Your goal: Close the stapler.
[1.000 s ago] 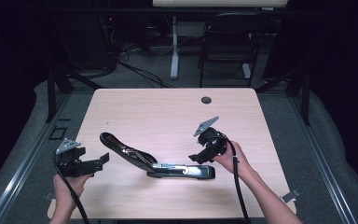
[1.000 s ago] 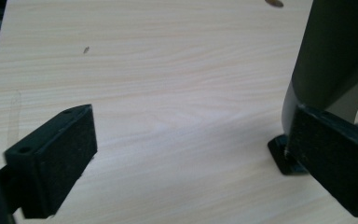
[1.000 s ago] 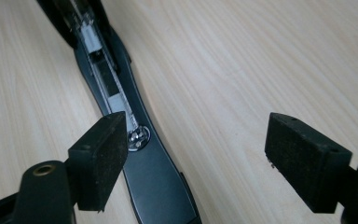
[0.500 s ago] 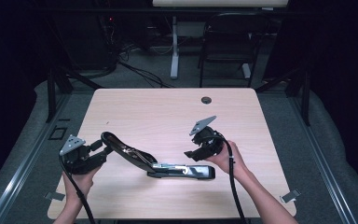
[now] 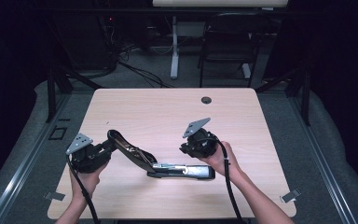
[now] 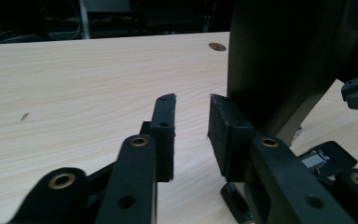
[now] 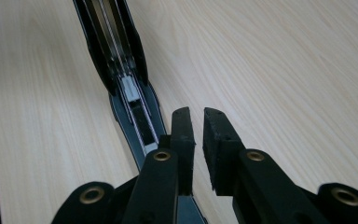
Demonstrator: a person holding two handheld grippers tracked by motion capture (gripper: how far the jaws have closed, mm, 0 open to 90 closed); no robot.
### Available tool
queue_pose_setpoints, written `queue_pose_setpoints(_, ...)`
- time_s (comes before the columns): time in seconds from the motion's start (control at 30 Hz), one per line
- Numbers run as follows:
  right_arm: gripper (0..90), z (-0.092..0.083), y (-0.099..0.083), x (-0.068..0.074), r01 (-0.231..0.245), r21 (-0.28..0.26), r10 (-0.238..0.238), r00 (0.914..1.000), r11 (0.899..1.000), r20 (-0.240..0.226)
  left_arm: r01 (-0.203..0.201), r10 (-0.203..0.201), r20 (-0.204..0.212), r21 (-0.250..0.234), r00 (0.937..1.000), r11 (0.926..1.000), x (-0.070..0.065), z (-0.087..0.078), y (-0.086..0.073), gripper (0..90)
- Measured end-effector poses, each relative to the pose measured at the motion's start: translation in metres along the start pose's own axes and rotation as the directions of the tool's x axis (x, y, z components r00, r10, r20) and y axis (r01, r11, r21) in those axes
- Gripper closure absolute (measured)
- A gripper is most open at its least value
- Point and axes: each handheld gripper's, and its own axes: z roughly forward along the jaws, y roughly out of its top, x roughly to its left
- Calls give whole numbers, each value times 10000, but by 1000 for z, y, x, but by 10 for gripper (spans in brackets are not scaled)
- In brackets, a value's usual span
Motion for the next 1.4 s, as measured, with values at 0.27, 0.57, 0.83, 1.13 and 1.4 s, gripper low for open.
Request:
queue_pose_setpoints(0.27, 900, -2, 4, 1, -127, -125, 130, 9996, 9998, 249, -386, 385, 247, 44, 9990, 9992, -11, 6, 2, 874)
queue_pose_setpoints(0.57, 900, -2, 9, 8, -107, -465, 115, 9998, 9989, 157, -543, 531, 342, 333, 9980, 9980, -21, 16, 5, 900)
queue_pose_setpoints(0.83, 900, 0, 11, 10, -281, -744, 280, 9996, 9968, -32, -973, 953, 567, 340, 9938, 9947, -34, 22, 7, 898)
queue_pose_setpoints(1.13, 900, -4, 19, 19, -93, -1114, 100, 9999, 9937, 57, -1144, 1102, 785, 520, 9908, 9921, -40, 29, 8, 899)
queue_pose_setpoints(1.4, 900, -8, 39, 30, 245, -1523, -277, 9994, 9880, -189, -1414, 1359, 872, 611, 9869, 9881, -47, 36, 7, 897)
